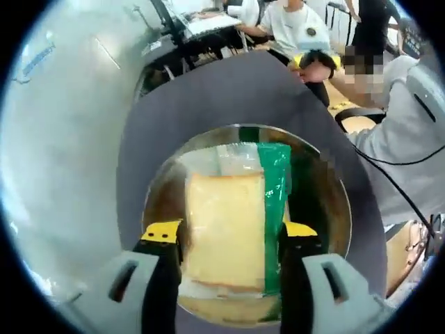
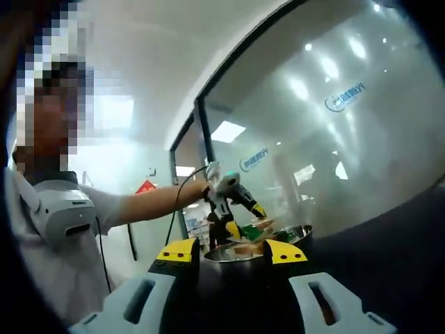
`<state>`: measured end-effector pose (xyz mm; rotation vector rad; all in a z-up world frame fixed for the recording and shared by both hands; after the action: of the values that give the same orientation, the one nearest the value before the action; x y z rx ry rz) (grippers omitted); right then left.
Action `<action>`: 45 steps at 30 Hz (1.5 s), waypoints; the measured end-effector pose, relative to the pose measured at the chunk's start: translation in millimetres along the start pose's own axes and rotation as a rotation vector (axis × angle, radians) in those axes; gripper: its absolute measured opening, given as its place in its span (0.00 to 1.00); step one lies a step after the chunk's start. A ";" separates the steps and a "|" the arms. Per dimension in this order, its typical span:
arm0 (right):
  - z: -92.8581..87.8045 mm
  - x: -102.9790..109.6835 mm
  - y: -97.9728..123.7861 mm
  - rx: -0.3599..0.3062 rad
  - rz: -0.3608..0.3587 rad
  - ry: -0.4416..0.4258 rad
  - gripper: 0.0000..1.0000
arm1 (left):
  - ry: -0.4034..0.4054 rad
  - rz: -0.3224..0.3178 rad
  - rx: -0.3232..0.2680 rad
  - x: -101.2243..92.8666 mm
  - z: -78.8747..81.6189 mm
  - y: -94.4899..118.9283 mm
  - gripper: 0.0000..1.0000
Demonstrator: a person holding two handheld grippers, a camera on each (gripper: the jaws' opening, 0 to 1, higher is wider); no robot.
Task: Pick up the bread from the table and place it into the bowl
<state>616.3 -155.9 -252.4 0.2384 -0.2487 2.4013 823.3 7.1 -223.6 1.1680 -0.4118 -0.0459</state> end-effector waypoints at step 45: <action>-50.9 -39.5 -20.9 -0.017 -0.243 0.128 0.12 | 0.539 0.421 -1.103 -225.2 -77.5 33.2 0.00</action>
<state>654.2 -153.1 -308.5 0.0995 -0.1711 2.1629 635.5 144.2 -284.6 -0.0289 -0.0921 0.3631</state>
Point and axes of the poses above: the point that each gripper's makers call its tool centre point, and the gripper's own axes: y roughly backward along the fingers, x roughly to its left, z roughly out of its top, the point moved 2 cm from there along y, roughly backward along the fingers, and after that the axes turned 13 degrees about x, right-handed, at the moved point
